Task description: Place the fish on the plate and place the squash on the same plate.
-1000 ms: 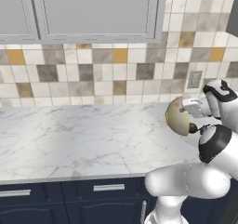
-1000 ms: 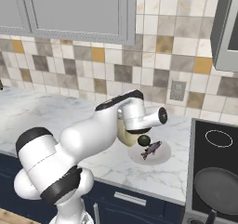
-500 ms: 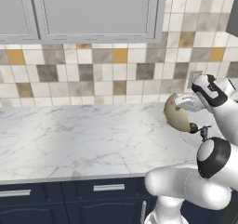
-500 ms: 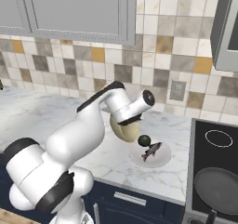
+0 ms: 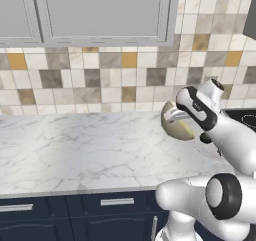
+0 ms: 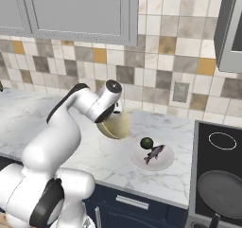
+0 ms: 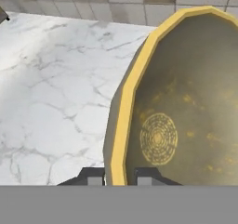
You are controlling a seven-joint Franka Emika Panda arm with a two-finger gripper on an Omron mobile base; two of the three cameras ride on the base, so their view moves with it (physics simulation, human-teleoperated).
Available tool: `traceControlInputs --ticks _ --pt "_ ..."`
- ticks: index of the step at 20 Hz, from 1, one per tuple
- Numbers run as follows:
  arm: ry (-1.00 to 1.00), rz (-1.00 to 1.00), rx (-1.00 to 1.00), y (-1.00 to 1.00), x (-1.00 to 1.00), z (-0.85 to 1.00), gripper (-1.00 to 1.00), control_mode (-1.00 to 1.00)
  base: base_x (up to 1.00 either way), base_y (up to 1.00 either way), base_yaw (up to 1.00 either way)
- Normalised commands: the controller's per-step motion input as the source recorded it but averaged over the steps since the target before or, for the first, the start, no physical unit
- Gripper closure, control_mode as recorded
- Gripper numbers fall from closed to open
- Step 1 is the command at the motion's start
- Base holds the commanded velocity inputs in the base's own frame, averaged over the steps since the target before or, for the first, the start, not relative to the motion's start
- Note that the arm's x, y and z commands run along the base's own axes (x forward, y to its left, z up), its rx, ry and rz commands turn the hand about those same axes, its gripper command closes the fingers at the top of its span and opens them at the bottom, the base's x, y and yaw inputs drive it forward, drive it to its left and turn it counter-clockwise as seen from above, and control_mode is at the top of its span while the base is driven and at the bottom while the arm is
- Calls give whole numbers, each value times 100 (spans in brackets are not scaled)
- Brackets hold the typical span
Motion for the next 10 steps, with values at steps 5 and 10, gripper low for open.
traceControlInputs --ticks 5,10 --pt "1 8 -24 73 0 0 100 -100 0 0 0" --pt "4 5 -23 60 -1 -8 100 -100 0 0 0"
